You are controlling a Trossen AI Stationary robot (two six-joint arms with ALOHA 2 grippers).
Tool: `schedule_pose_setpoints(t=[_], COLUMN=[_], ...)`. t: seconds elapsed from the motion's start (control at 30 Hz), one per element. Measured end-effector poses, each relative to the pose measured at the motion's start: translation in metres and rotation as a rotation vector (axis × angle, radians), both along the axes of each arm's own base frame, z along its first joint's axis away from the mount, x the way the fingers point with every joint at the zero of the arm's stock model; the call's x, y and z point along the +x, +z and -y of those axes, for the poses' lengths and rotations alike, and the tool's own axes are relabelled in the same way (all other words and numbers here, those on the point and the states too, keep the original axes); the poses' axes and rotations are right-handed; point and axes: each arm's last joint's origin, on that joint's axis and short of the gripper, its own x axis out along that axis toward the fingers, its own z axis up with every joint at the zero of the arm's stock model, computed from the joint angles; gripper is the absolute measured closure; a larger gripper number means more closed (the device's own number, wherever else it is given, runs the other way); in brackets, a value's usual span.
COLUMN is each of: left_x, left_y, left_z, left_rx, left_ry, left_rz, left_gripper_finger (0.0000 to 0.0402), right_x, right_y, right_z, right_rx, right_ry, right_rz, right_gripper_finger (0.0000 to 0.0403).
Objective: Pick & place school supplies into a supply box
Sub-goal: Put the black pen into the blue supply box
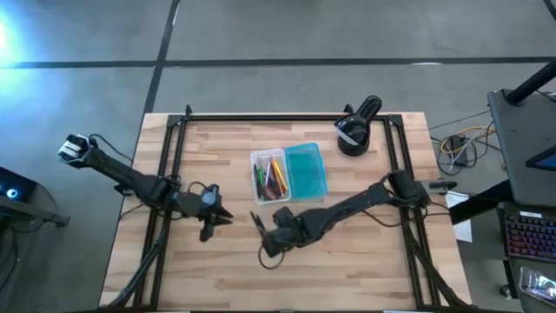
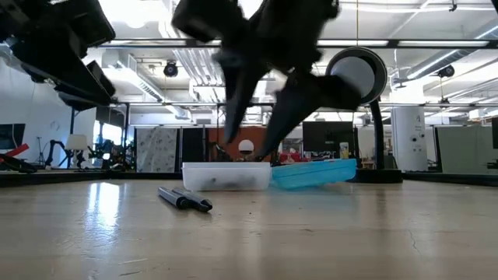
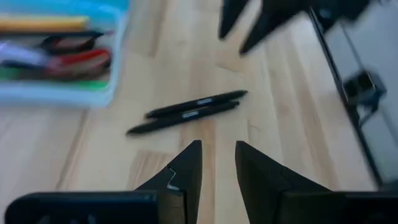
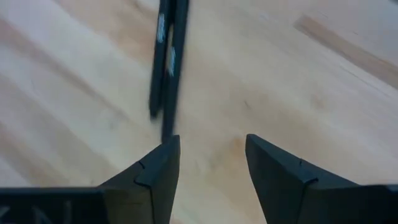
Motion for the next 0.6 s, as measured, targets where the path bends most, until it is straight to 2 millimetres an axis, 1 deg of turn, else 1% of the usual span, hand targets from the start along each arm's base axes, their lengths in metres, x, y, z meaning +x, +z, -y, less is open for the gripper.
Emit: schedule_pose_setpoints(t=[0.17,0.3,0.37,0.47,0.6], left_x=[0.016,0.034,0.045,0.067,0.096], left_y=[-0.014,-0.026,-0.030,-0.034,-0.033], left_z=[0.008,0.013,0.013,0.005,-0.017], left_rx=[0.227,0.419,0.489,0.519,0.456], left_ry=[-0.185,-0.342,-0.403,-0.405,-0.422], left_rz=[0.021,-0.015,-0.049,-0.127,-0.231], left_gripper_finger=[0.0321,0.0321,0.0321,0.0321,0.0321], right_x=[-0.026,-0.045,-0.053,-0.061,-0.070], right_y=[0.023,0.022,0.023,0.022,0.017], right_z=[-0.018,-0.029,-0.035,-0.045,-0.055], right_rx=[-0.069,-0.087,-0.096,-0.101,-0.119], right_ry=[0.078,0.073,0.074,0.108,0.153], right_rz=[-0.086,-0.198,-0.236,-0.251,-0.272], right_gripper_finger=[0.0229,0.0229,0.0229,0.0229,0.0229])
